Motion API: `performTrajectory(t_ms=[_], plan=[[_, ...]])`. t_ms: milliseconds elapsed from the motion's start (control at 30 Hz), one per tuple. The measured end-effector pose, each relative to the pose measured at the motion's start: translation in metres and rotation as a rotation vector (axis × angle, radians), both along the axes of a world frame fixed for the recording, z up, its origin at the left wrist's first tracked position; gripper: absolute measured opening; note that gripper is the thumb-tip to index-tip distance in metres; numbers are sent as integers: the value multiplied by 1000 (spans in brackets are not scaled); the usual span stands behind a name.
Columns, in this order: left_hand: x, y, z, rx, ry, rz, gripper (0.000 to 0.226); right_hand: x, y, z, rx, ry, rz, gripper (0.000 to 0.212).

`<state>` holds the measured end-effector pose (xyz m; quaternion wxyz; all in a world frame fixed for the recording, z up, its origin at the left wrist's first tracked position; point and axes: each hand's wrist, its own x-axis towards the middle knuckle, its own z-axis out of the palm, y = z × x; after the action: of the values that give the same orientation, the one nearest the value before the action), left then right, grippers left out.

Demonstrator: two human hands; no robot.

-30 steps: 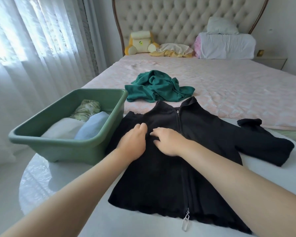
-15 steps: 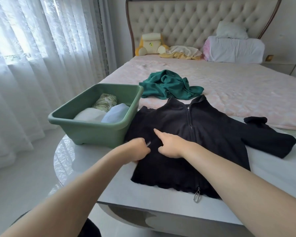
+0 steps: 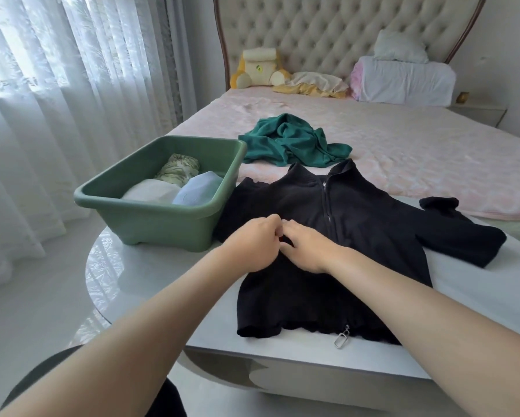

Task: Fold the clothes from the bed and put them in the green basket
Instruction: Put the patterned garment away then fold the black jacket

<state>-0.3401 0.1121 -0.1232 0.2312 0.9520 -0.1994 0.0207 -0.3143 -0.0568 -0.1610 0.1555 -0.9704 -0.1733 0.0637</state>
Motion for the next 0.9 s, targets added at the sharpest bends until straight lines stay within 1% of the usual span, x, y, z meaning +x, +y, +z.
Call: performTrajectory(t_ms=[33,67,100,133,200,233,300,367,467,533,567,600,633,700,733,767,800,867,900], plan=[[1,-9,-9,-1,-17,-73,20,-4,-7,-1,-35,-54,-17,57],[2,-15,-16,25,-1,-107,26,-9,-15,-3,-71,-87,-41,57],[2,-20,-21,83,54,-105,36,-15,-24,-6,-103,-98,-67,60],[3,-22,-25,191,128,-86,50,-21,-35,-9,-126,-90,-90,65],[6,-19,-29,478,318,-69,85,-32,-57,-15,-169,-27,-120,72],[6,-17,-27,577,411,-63,100,-38,-70,-16,-192,14,-128,74],[7,-14,-20,651,512,-52,119,-47,-91,-15,-207,78,-133,76],[9,-16,-13,689,534,-36,126,-52,-107,-9,-170,113,-128,78],[8,-29,2,794,534,-10,129,-58,-120,-1,-95,165,-128,84],[4,-42,12,898,460,-14,120,-63,-125,2,-59,180,-134,85],[0,-49,16,917,394,-26,111,-66,-128,3,-54,149,-135,83],[-3,-57,17,897,316,-55,101,-67,-130,4,-59,89,-129,80],[-6,-65,16,837,233,-109,91,-69,-130,4,-71,15,-113,77],[-12,-78,5,636,95,-240,76,-71,-130,3,-96,-96,-96,77],[-16,-83,-2,539,70,-283,74,-73,-130,1,-102,-109,-116,80],[-19,-87,-9,485,75,-306,75,-76,-132,-2,-104,-80,-155,84],[-21,-90,-16,478,96,-309,79,-80,-135,-5,-110,-23,-192,87],[-23,-90,-25,526,138,-295,85,-88,-142,-10,-188,66,-208,89],[-21,-88,-25,534,146,-298,85,-92,-145,-11,-240,72,-192,88]])
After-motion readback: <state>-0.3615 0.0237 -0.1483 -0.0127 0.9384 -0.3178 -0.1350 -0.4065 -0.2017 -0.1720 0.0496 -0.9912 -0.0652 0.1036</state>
